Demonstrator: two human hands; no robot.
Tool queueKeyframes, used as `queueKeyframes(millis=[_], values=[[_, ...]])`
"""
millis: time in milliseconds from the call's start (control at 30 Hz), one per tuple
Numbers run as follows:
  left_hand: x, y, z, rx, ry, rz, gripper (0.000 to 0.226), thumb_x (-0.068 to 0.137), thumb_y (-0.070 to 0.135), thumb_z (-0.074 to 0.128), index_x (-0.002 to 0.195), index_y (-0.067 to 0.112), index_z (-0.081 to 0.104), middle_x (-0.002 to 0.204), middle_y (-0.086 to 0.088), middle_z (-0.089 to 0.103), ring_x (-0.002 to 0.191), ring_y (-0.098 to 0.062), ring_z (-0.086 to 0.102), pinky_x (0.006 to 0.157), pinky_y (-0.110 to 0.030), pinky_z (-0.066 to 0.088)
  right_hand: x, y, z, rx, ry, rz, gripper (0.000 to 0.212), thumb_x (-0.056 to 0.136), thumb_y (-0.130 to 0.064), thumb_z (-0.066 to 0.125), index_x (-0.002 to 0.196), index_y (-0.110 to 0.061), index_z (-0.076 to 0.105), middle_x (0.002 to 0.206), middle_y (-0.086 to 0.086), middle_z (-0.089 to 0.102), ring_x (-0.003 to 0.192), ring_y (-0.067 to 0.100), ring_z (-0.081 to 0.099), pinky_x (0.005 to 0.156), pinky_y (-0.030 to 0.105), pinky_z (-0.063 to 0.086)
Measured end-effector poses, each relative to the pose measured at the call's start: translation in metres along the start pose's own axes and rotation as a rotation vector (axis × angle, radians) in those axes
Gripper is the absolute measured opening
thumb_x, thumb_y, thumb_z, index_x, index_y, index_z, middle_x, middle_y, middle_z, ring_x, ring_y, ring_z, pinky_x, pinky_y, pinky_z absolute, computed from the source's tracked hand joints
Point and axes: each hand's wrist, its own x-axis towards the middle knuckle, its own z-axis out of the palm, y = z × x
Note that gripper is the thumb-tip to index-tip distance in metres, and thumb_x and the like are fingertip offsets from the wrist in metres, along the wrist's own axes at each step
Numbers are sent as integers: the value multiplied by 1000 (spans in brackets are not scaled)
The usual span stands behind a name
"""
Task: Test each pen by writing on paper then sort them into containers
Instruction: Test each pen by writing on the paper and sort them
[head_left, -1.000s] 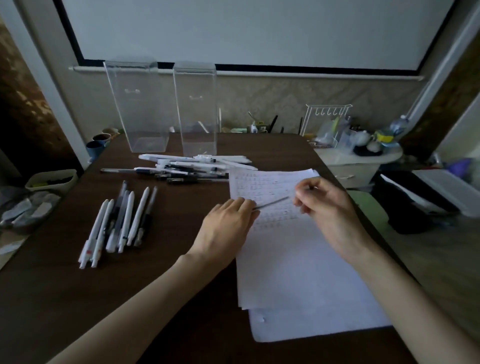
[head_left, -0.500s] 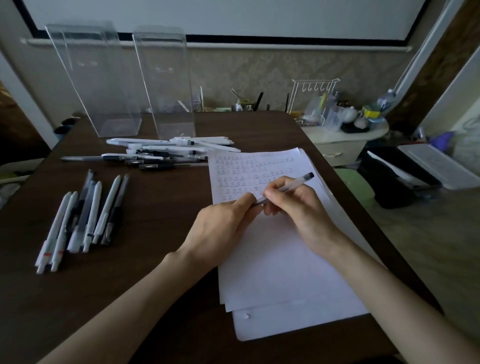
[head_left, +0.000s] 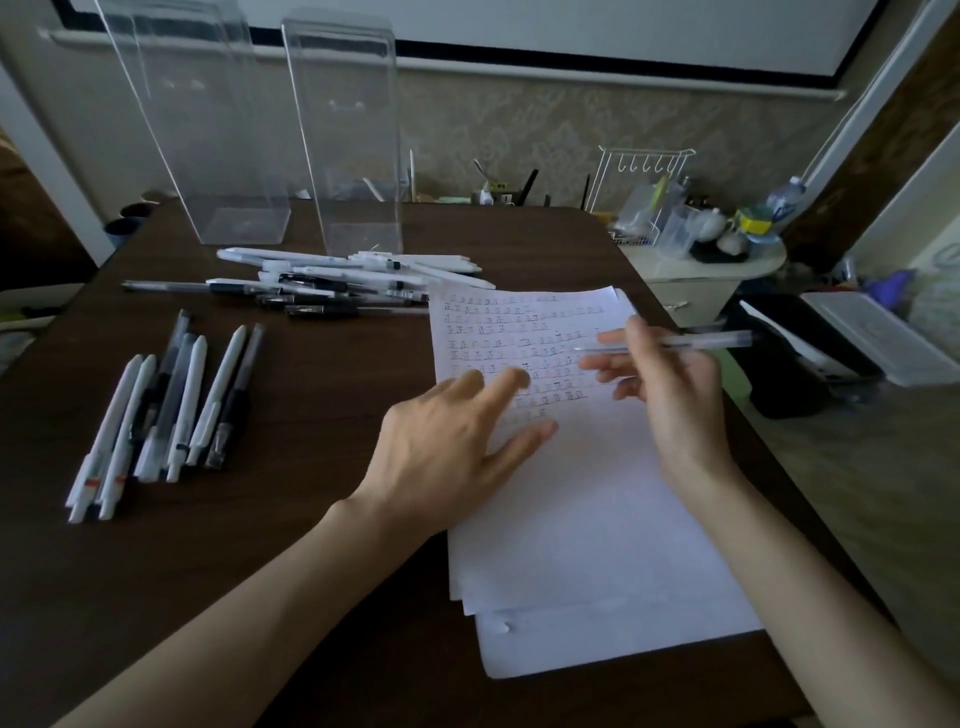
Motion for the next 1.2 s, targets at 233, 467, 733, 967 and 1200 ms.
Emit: queueKeyframes(millis=[233, 467, 733, 967, 1200], values=[[-13, 11, 17, 59, -81, 184, 51, 87, 56, 36, 117, 24, 61, 79, 0, 50, 65, -18, 53, 53, -26, 39, -2, 12, 3, -259, -160, -60, 22, 86, -13, 66, 70, -9, 52, 57, -2, 60, 55, 6, 55, 62, 22, 46], [-10, 12, 18, 67, -81, 145, 50, 84, 54, 37, 113, 22, 62, 77, -1, 51, 64, -20, 54, 52, -27, 40, -3, 18, 4, -419, -227, -79, 26, 90, -15, 60, 72, 0, 48, 59, 7, 63, 54, 7, 56, 59, 19, 44], [-9, 13, 19, 62, -94, 121, 49, 84, 54, 37, 110, 22, 64, 76, -1, 51, 63, -20, 53, 52, -27, 39, -3, 19, 4, -443, -219, -92, 26, 89, -14, 61, 71, -2, 47, 59, 10, 61, 57, 17, 56, 60, 32, 46], [-9, 13, 19, 63, -100, 117, 50, 84, 55, 37, 111, 23, 64, 75, -1, 51, 63, -20, 53, 53, -26, 35, -3, 19, 3, -438, -215, -76, 25, 89, -11, 60, 68, -3, 47, 55, 6, 57, 55, 15, 53, 57, 32, 44], [-9, 13, 19, 44, -110, 115, 49, 84, 54, 37, 109, 23, 64, 75, -1, 51, 63, -20, 53, 52, -27, 36, -3, 18, 3, -414, -222, -69, 25, 89, -12, 60, 69, -6, 48, 56, 3, 59, 53, 7, 53, 59, 21, 44]])
